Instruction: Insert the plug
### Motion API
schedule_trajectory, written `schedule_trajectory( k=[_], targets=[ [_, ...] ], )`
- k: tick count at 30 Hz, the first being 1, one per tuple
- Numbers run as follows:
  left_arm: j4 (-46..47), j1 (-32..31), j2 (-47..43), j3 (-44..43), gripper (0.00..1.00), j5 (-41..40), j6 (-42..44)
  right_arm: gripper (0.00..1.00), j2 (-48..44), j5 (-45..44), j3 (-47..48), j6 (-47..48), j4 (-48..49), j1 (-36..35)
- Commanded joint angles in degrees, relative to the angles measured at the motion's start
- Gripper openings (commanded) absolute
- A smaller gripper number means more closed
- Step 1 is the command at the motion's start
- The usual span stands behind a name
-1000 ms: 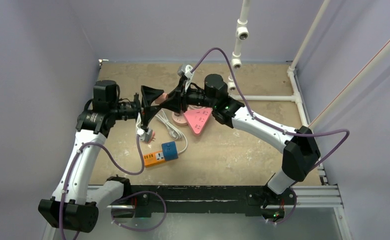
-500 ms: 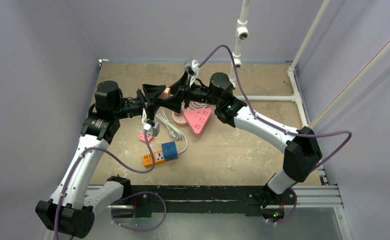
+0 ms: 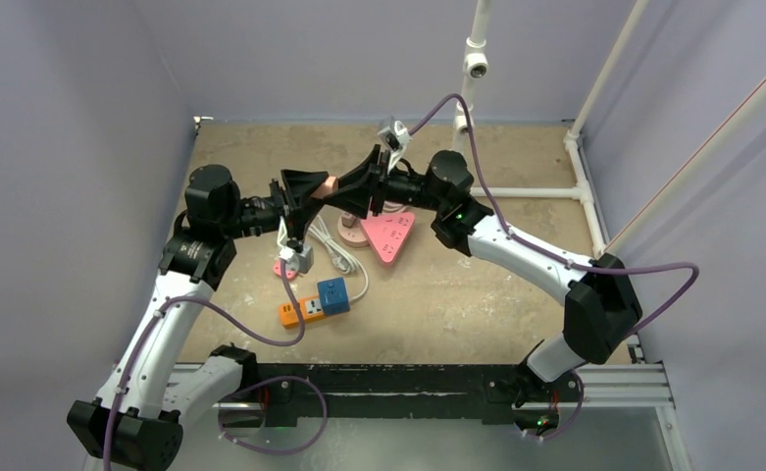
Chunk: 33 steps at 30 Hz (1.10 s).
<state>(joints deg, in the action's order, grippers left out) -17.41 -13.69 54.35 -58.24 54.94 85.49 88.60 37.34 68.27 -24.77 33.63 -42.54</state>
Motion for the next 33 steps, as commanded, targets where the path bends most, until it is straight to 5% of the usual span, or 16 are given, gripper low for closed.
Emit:
schedule_trajectory(
  k=[1,3,6,8,10,13,15,18,22,25,29,33],
  targets=[
    [-2.8,-0.4,-1.3,0.4,0.0,3.6,1.7,0.44,-1.4,1.6,0.1,-2.0,4.6,0.9],
    [-3.2,-0.5,-1.5,0.7,0.0,4.1,1.8,0.55,-1.1,2.0,0.3,-2.5,5.2,1.0],
    [-3.1,-0.7,-1.5,1.1,0.0,4.2,2.1,0.6,-0.3,2.5,1.0,-2.7,5.4,1.1],
    [-3.2,-0.8,-1.3,1.1,0.0,4.1,2.0,0.53,-0.2,3.0,0.9,-2.9,6.0,1.1],
    [-3.4,-0.9,-1.1,1.1,0.0,4.3,1.7,0.34,-0.2,3.1,0.7,-3.1,6.3,1.1],
    [-3.7,-1.0,-0.5,1.5,0.46,5.1,-0.8,0.01,-0.7,0.4,0.5,-1.9,3.6,1.5],
    [-2.4,-1.2,0.5,1.7,0.6,4.2,-7.3,0.0,-1.4,-4.2,1.0,2.3,-1.7,1.9],
    [5.9,-1.4,5.6,1.8,0.89,-2.5,-30.2,0.0,-2.5,-13.3,3.0,10.2,-11.9,2.6],
    [10.3,-1.4,15.7,-1.3,0.92,-16.4,-54.4,0.0,-5.5,-26.3,3.4,17.3,-22.1,3.5],
    [10.9,-1.4,24.0,-3.9,0.91,-22.9,-65.0,0.0,-8.3,-34.5,1.0,19.5,-24.6,3.8],
    [8.8,-2.3,34.4,-9.2,0.92,-25.9,-75.2,0.0,-11.1,-41.6,-1.7,20.4,-25.6,3.8],
    [6.8,-6.4,40.2,-11.9,0.95,-31.0,-74.5,0.0,-13.4,-43.0,-3.4,19.6,-24.5,4.1]
  ],
)
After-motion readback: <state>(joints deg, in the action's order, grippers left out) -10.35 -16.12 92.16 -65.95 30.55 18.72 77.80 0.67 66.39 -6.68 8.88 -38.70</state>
